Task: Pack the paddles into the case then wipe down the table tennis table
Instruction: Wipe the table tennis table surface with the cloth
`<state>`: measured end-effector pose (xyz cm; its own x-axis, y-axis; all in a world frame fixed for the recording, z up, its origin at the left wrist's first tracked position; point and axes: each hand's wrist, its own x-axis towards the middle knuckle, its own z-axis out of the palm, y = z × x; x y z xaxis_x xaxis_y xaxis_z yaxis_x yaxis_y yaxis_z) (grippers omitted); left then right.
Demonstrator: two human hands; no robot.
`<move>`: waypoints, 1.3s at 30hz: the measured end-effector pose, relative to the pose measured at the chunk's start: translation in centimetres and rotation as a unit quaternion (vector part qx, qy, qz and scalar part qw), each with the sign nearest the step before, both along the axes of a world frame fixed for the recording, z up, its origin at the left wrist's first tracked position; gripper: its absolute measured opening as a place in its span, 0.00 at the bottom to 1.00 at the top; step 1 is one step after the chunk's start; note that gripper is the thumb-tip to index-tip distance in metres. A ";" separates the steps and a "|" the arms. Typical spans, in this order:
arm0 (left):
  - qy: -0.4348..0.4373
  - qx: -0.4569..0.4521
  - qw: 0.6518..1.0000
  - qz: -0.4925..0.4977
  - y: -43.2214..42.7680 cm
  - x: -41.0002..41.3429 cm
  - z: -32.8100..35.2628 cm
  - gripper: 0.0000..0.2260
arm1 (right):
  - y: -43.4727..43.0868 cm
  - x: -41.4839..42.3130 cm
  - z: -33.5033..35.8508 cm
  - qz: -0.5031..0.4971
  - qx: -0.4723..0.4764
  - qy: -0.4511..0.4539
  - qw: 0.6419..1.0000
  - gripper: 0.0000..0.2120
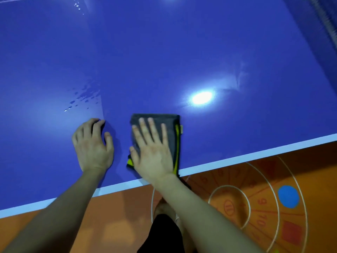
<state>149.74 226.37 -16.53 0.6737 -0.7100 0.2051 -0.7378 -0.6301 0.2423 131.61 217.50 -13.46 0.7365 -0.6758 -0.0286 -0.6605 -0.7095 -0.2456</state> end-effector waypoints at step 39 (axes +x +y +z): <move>0.033 0.084 0.993 -0.074 -0.2 2.1 2.1 0.16 | 5.8 -0.4 -1.2 -0.105 -0.023 -0.018 0.994 0.32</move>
<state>151.81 226.19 -14.38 0.5670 -0.8230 0.0344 -0.8116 -0.5510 0.1944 131.17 223.34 -14.70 0.5792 -0.8146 0.0299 -0.7864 -0.5680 -0.2426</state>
